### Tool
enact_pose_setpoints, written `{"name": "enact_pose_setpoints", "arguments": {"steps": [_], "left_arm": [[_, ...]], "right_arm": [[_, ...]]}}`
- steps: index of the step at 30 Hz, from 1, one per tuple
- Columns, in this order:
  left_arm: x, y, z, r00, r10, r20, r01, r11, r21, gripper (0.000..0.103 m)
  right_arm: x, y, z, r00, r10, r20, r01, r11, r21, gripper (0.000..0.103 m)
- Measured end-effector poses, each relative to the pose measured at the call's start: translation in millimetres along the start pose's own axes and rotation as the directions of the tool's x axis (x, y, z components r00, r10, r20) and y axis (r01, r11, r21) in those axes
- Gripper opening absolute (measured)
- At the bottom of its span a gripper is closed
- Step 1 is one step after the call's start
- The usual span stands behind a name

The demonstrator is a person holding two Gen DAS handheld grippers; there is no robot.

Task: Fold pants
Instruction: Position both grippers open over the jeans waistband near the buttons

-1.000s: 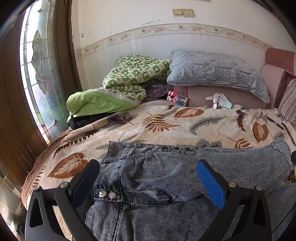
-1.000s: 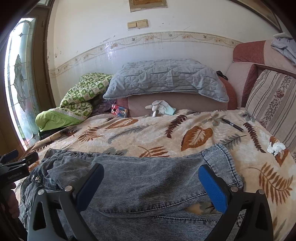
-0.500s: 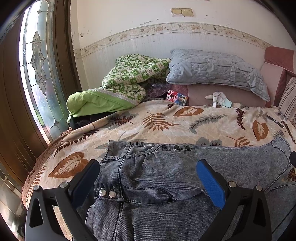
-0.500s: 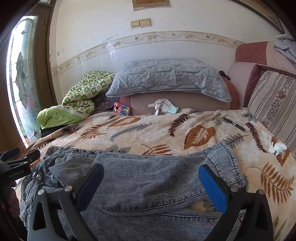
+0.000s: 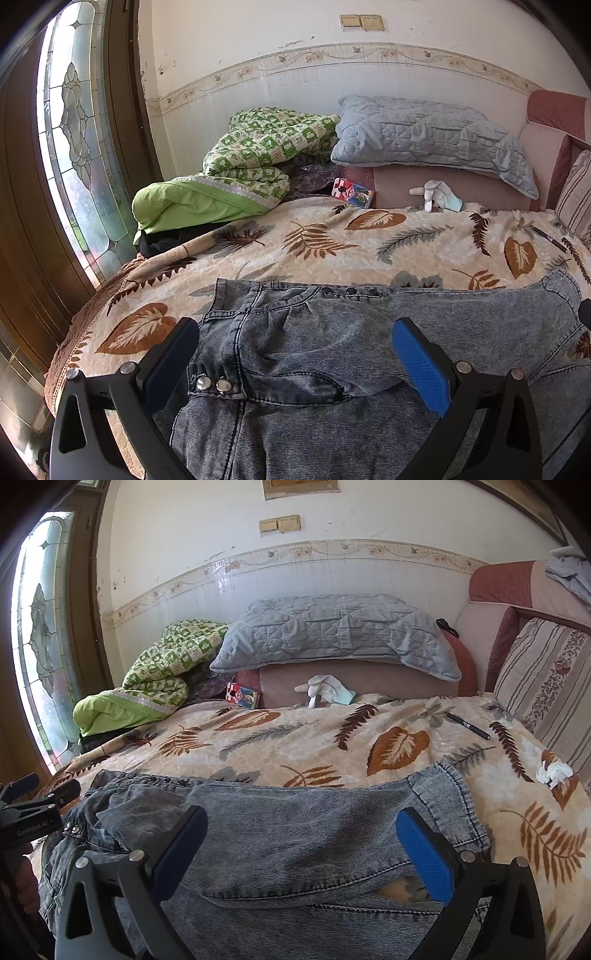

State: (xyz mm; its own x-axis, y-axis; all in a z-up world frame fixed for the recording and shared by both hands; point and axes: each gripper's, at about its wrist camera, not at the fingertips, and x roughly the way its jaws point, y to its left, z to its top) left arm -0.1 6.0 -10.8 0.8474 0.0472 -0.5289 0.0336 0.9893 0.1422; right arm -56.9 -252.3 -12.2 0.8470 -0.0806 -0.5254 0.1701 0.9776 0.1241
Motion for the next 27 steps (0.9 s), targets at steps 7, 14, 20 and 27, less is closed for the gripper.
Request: {"name": "enact_pose_setpoints", "arguments": {"steps": [7,14,20,27], "left_arm": [[0.4,-1.1,0.6,1.000,0.000,-0.003,0.000,1.000,0.002,0.103],[1.1,-0.5,0.3,1.000,0.000,-0.005,0.000,1.000,0.002,0.103],[1.9,0.3,-0.6,1.000,0.003,-0.008,-0.003,1.000,0.004,0.103],[3.4,-2.3,-0.8,1.000,0.003,-0.011,-0.003,1.000,0.009,0.103]], "right_arm": [[0.6,-0.9,-0.1,1.000,-0.001,-0.002,0.001,1.000,-0.001,0.103],[0.8,-1.0,-0.1,1.000,-0.001,-0.004,0.001,1.000,0.001,0.103],[0.7,-4.1,-0.4,1.000,-0.006,0.000,0.006,1.000,0.012,0.103],[2.8,-6.6,0.7,1.000,-0.007,-0.013,0.008,1.000,0.026,0.103]]}}
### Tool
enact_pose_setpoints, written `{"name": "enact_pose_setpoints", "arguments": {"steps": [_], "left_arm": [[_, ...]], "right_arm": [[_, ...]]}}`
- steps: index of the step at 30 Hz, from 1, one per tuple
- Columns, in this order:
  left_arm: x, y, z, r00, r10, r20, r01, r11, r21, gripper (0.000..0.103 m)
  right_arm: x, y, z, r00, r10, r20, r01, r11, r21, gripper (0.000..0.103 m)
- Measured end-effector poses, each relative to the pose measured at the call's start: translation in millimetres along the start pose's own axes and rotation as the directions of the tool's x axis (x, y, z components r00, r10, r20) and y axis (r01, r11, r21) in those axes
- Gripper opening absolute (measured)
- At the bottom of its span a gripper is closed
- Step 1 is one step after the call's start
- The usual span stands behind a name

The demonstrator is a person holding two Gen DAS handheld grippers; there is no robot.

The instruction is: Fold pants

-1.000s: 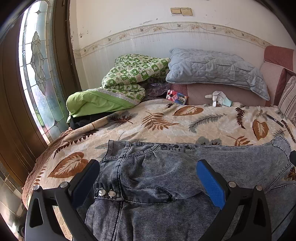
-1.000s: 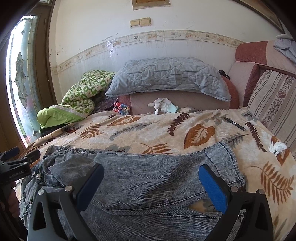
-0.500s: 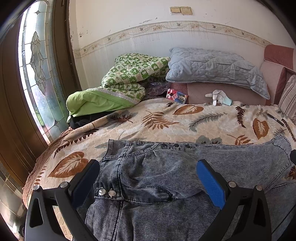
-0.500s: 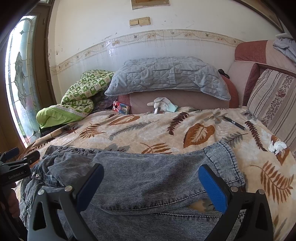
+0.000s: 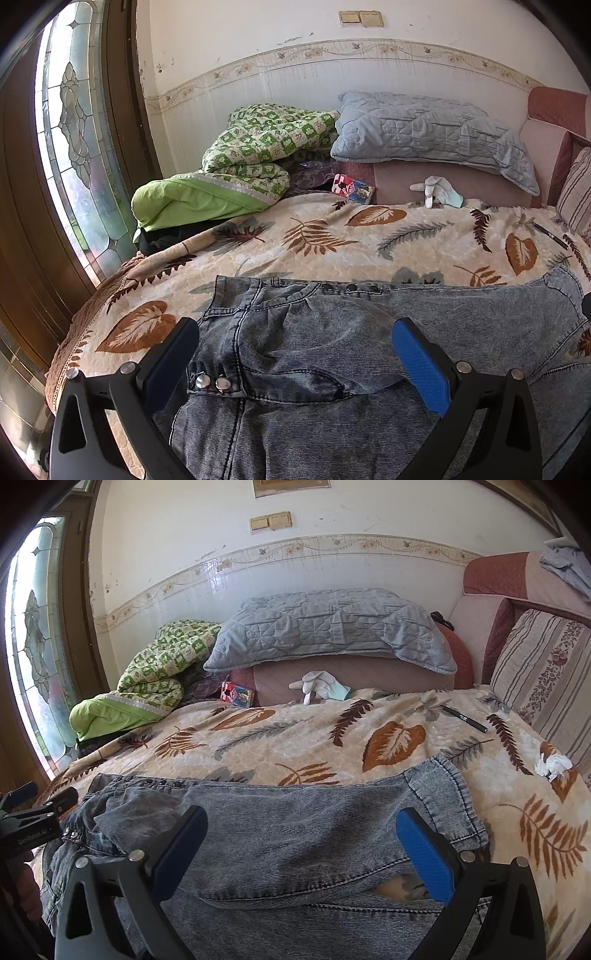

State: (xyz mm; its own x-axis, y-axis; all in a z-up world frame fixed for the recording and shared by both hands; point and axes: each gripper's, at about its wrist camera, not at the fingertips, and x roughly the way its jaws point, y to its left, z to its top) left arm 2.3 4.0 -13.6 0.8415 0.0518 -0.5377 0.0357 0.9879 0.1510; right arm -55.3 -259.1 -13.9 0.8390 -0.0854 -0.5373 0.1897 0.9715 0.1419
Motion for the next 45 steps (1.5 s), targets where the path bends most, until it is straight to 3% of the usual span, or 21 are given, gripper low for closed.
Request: {"name": "enact_pose_setpoints", "arguments": {"steps": [6,13,18,21,25,30,33,36,38,41,45], "left_arm": [[4,0,0,1.000,0.006,-0.017,-0.006,1.000,-0.001,0.103],[10,2,1,0.999,0.008,-0.037,-0.008,1.000,-0.007,0.103],[37,31,10,0.993,0.022,-0.115,-0.028,0.998,-0.048,0.103],[66,74,19,0.974,0.109,-0.197,-0.132,0.985,-0.109,0.103],[117,127,29,0.910,0.209,-0.358,-0.273,0.952,-0.138,0.103],[170,149,40,0.881,0.112,-0.459,-0.243,0.941,-0.236,0.103],[195,140,42,0.883,0.039,-0.468,-0.189,0.942,-0.277,0.103],[218,133,40,0.870,-0.058,-0.490,-0.133,0.929,-0.345,0.102],[232,129,38,0.857,-0.112,-0.502,-0.102,0.919,-0.380,0.091],[248,120,36,0.837,-0.138,-0.530,-0.084,0.924,-0.373,0.074],[252,114,40,0.847,-0.145,-0.511,-0.047,0.938,-0.343,0.065]], "right_arm": [[1,-4,4,1.000,-0.007,-0.007,0.007,1.000,0.006,0.103],[2,-39,15,0.999,-0.035,-0.016,0.036,0.992,0.120,0.103],[2,-72,34,0.992,-0.124,-0.005,0.123,0.981,0.149,0.103],[16,-104,49,0.989,-0.139,-0.048,0.145,0.971,0.189,0.103],[58,-150,64,0.971,-0.135,-0.197,0.182,0.953,0.241,0.103],[103,-188,63,0.936,-0.125,-0.331,0.222,0.935,0.277,0.103],[111,-202,56,0.941,-0.081,-0.329,0.200,0.916,0.348,0.103],[117,-207,59,0.944,-0.069,-0.323,0.187,0.919,0.347,0.103],[123,-211,61,0.938,-0.077,-0.339,0.197,0.922,0.334,0.103],[135,-221,60,0.935,-0.040,-0.352,0.178,0.913,0.368,0.101],[155,-228,61,0.930,0.019,-0.368,0.143,0.901,0.409,0.091]]}}
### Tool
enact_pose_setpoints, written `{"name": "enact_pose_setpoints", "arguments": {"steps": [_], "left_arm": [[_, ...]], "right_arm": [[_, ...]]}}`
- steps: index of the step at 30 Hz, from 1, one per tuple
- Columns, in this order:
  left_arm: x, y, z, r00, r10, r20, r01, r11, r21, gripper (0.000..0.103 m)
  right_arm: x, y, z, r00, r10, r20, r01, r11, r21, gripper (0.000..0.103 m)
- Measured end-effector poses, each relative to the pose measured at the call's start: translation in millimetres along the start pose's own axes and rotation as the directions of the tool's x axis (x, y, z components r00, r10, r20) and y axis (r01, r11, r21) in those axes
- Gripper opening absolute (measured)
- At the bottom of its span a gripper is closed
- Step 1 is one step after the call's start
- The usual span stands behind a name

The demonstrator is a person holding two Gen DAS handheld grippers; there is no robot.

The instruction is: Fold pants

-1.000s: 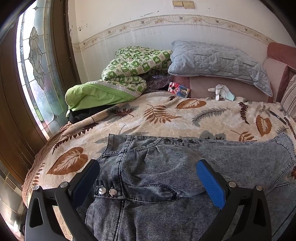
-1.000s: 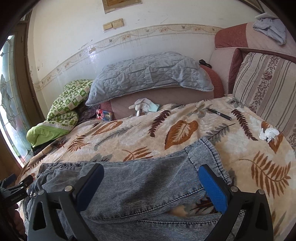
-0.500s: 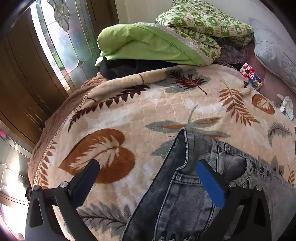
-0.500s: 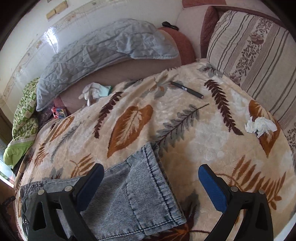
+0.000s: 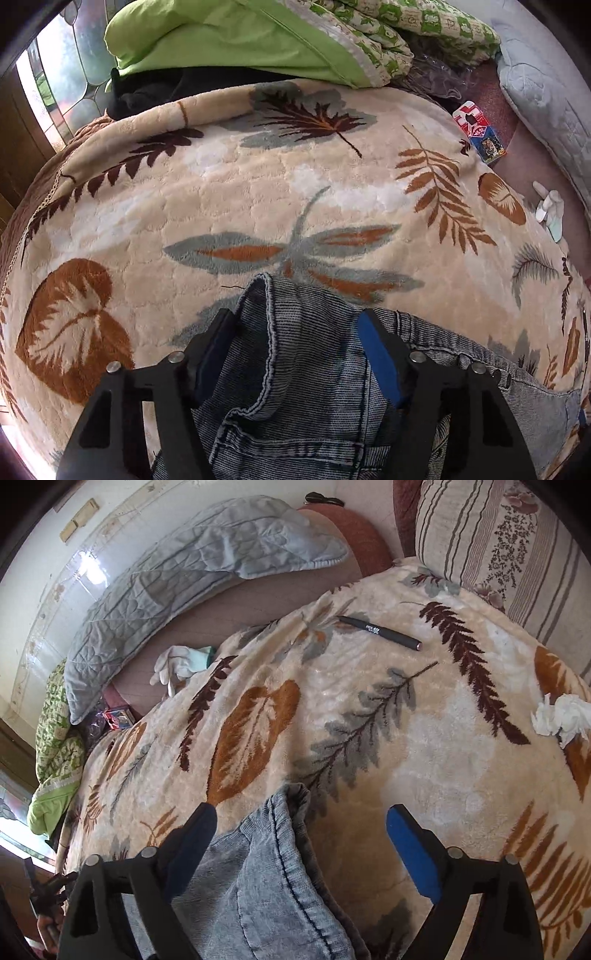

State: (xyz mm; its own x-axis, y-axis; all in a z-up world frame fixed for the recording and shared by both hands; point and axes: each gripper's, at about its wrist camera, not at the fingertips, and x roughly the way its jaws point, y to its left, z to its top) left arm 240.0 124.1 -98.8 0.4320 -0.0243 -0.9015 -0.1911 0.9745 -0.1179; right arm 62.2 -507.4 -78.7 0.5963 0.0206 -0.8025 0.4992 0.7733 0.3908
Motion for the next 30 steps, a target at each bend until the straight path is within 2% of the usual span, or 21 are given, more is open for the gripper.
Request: {"name": "enact_pose_setpoints", "arguments": {"steps": [2,4,7,8,9,10,13,16,18,23,26,30], "left_arm": [[-2,1,2,0.999,-0.042,0.005,0.042,0.999,0.006,0.047],[-2,-1,3,0.997,-0.081,-0.002,0.081,0.997,0.012,0.034],[0,-6,1,0.996,-0.085,0.008,0.085,0.996,0.037,0.024],[-1,-7,1,0.996,-0.093,0.012,0.093,0.995,0.039,0.018],[-2,-5,1,0.995,-0.098,0.016,0.097,0.995,0.037,0.014],[-3,-5,1,0.995,-0.094,0.025,0.093,0.995,0.034,0.007],[-8,1,2,0.992,-0.116,0.041,0.115,0.993,0.024,0.004],[-19,7,3,0.986,-0.150,0.069,0.149,0.989,0.020,0.003],[-30,11,3,0.979,-0.182,0.093,0.181,0.983,0.018,0.003],[-64,18,0,0.950,-0.268,0.157,0.267,0.963,0.029,0.003],[-80,21,-5,0.937,-0.297,0.183,0.293,0.955,0.051,0.003],[-103,25,-17,0.920,-0.322,0.222,0.312,0.947,0.081,0.003]], "right_arm": [[10,3,5,1.000,0.015,-0.015,-0.015,1.000,0.002,0.088],[21,9,8,1.000,0.007,-0.026,-0.008,1.000,-0.014,0.086],[42,19,7,0.997,-0.028,-0.070,0.024,0.998,-0.058,0.076],[48,21,5,0.996,-0.037,-0.078,0.032,0.997,-0.073,0.073],[53,24,2,0.995,-0.051,-0.083,0.043,0.995,-0.092,0.061],[58,27,-1,0.994,-0.065,-0.088,0.055,0.992,-0.115,0.043],[61,35,-10,0.990,-0.122,-0.067,0.109,0.979,-0.173,0.032],[37,38,-7,0.996,-0.085,0.002,0.085,0.984,-0.156,0.022],[15,44,-4,0.996,-0.064,0.058,0.073,0.984,-0.165,0.019],[-27,53,-5,0.990,0.020,0.142,0.004,0.986,-0.168,0.018],[-42,55,-10,0.988,0.065,0.139,-0.040,0.984,-0.172,0.017],[-56,54,-21,0.985,0.081,0.150,-0.054,0.983,-0.178,0.016]]}}
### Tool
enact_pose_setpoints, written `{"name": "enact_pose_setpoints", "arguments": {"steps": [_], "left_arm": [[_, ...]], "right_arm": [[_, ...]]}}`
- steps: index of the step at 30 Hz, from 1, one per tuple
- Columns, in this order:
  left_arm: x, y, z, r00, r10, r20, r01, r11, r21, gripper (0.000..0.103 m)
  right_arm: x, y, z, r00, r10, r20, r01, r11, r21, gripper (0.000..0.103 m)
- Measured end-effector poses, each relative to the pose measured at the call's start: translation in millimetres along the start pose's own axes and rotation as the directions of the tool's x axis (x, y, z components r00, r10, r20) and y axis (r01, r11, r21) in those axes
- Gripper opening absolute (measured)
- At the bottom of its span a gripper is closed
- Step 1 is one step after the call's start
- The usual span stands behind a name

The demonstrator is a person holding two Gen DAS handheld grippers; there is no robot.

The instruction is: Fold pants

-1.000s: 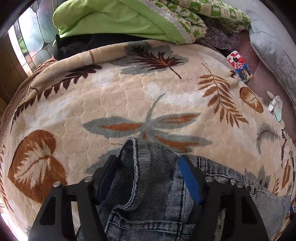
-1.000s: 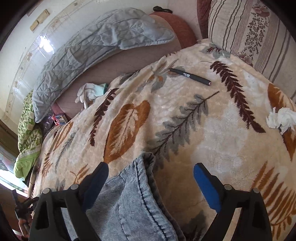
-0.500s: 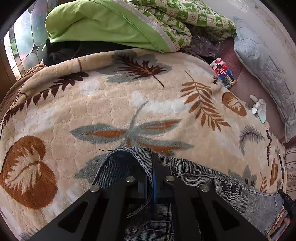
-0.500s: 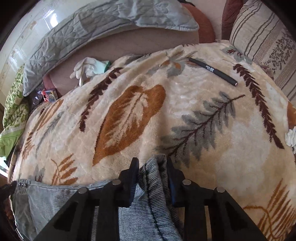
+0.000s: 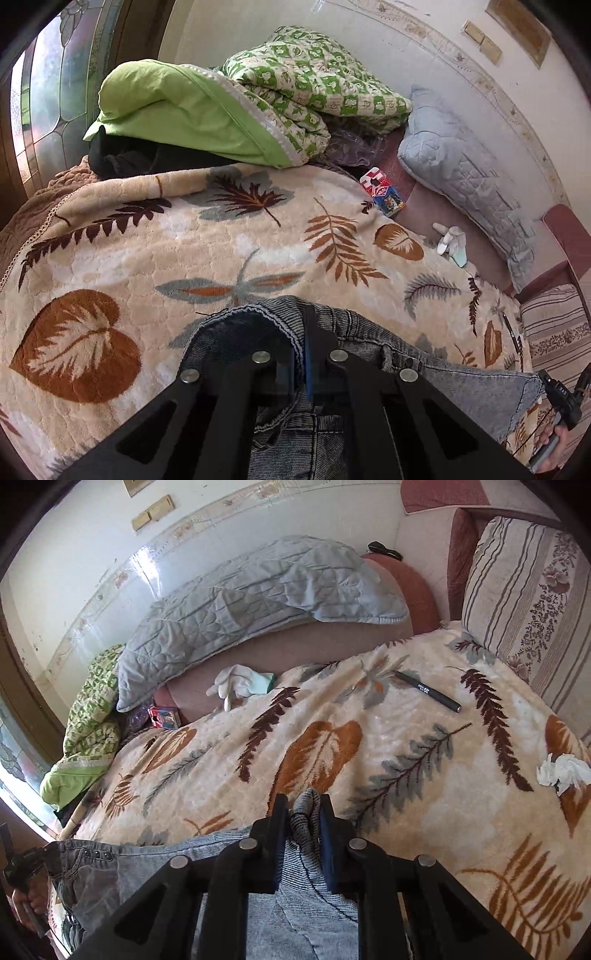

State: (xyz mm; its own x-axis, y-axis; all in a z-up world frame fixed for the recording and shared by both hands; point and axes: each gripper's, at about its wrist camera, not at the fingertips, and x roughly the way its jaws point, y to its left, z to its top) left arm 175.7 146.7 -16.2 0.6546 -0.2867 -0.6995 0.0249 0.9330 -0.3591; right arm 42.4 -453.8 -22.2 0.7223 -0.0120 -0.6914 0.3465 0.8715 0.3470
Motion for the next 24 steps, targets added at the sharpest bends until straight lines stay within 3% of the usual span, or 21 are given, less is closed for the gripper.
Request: {"name": "enact_pose_setpoints", "arguments": {"steps": [9,16,20,24], "left_arm": [[-65,-14,-25,0.993,-0.044,0.108,0.038,0.998,0.059,0.003],[-113,7,-57,0.984,-0.093,0.154,0.088,0.995,0.036,0.003],[-127,21,-85,0.990,-0.076,0.117,0.068,0.995,0.071,0.003],[-130,32,-120,0.999,-0.049,0.016,0.046,0.986,0.158,0.004]], "right_arm": [[-42,-18,-18,0.998,0.051,0.038,-0.053,0.997,0.057,0.016],[-93,-36,-49,0.989,0.112,0.099,-0.124,0.984,0.125,0.016],[-124,-49,-67,0.978,0.162,0.131,-0.181,0.972,0.150,0.016],[-149,-62,-94,0.980,0.169,0.107,-0.183,0.974,0.133,0.016]]}}
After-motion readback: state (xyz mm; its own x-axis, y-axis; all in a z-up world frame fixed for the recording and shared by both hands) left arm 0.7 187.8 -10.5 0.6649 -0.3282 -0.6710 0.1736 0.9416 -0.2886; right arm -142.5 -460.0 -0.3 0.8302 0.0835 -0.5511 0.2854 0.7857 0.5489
